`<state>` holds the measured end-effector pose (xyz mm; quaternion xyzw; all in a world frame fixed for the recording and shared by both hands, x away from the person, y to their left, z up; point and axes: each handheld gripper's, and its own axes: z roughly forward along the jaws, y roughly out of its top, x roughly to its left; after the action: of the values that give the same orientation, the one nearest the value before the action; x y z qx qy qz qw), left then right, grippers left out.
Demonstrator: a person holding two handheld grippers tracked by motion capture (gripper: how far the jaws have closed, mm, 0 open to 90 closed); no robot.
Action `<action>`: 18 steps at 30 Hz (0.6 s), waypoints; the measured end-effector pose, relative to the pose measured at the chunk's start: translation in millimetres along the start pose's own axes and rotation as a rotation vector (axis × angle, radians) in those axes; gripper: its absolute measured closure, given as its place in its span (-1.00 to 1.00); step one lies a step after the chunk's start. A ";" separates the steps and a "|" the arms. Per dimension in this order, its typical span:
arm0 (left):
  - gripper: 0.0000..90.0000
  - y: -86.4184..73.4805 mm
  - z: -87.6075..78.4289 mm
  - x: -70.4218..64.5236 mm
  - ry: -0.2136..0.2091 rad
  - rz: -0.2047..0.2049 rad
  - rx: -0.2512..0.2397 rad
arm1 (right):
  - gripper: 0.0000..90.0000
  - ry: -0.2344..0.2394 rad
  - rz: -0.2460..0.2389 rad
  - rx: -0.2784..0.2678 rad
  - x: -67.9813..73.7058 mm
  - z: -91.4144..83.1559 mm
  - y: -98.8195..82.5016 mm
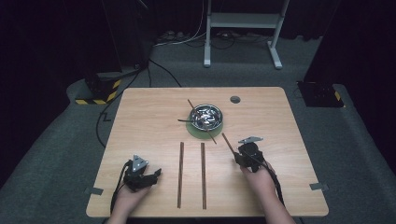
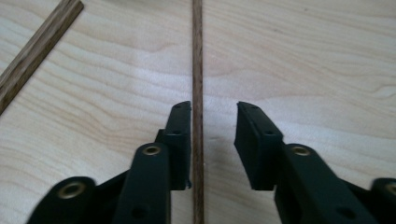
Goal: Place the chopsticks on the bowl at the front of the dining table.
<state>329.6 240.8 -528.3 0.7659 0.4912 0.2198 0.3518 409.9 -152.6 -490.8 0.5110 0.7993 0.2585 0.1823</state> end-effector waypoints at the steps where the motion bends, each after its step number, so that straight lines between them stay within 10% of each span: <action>1: -0.29 0.0 0.0 0.0 0.000 0.000 0.000 | 0.42 0.000 0.002 0.003 0.1 0.6 -0.5; 18: -0.29 -0.1 0.3 -0.4 -0.002 -0.004 -0.006 | 0.66 0.022 -0.041 0.047 7.8 11.3 -0.3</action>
<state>329.5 240.4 -528.5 0.7640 0.4920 0.2198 0.3548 412.8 -143.0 -500.3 0.4956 0.8175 0.2413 0.1668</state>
